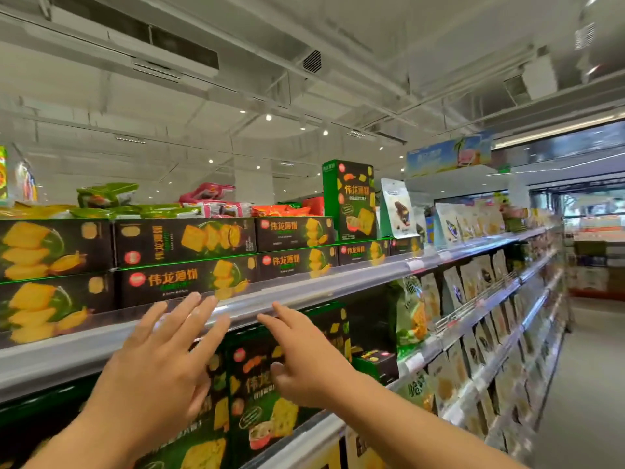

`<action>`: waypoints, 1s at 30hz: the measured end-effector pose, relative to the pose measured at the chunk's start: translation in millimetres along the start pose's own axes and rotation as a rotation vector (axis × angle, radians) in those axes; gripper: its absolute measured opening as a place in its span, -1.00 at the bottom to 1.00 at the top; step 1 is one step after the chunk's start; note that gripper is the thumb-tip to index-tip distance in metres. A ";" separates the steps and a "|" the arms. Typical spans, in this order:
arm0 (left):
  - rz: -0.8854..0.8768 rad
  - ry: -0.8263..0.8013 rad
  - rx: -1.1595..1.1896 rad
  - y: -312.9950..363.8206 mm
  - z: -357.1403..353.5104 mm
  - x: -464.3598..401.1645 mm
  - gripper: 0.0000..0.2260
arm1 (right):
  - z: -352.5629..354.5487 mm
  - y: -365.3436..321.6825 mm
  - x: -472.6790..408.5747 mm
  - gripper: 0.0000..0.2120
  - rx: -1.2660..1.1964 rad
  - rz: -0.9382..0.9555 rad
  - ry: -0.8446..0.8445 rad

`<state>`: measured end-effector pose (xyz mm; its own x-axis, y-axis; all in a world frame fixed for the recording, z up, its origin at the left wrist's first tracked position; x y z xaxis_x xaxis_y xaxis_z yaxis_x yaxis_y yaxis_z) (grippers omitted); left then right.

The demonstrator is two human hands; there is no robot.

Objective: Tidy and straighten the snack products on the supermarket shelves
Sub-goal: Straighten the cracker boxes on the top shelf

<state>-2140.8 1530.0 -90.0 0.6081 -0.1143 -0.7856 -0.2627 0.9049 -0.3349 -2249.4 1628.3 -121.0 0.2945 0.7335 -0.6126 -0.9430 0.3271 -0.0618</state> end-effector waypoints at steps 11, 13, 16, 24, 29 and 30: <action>0.067 0.150 0.048 34.8 -26.2 -56.8 -0.67 | 23.6 121.6 6.4 -0.22 0.143 -0.139 0.121; 0.016 0.179 0.055 50.0 -34.7 -61.4 -0.64 | 18.2 131.1 2.9 -0.16 0.198 -0.119 0.108; -0.036 0.173 0.076 73.7 -46.1 -73.2 -0.65 | 9.4 139.2 -1.1 -0.11 0.231 -0.060 0.081; -0.030 0.130 0.114 132.7 -82.2 -126.5 -0.56 | 14.9 151.2 8.5 -0.12 0.185 0.311 0.148; 0.095 0.073 -0.007 155.5 -108.7 -140.4 -0.52 | 53.1 207.9 27.1 -0.32 0.130 0.427 0.192; 0.124 0.083 -0.020 158.3 -109.2 -141.5 -0.52 | 60.9 228.5 28.4 -0.34 0.115 0.381 0.200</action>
<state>-2350.3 1644.6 -88.7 0.5058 -0.0362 -0.8619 -0.3474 0.9060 -0.2419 -2447.0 1760.1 -104.6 -0.1172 0.6883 -0.7159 -0.9517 0.1280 0.2789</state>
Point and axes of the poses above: each hand's wrist, its own x-axis away from the middle knuckle, its own z-axis out of the back of the hand, y = z × x, the point moved 10 cm from there along -x, towards the middle knuckle, and after that the axes turned 12 degrees about z, right-handed, at the moved point
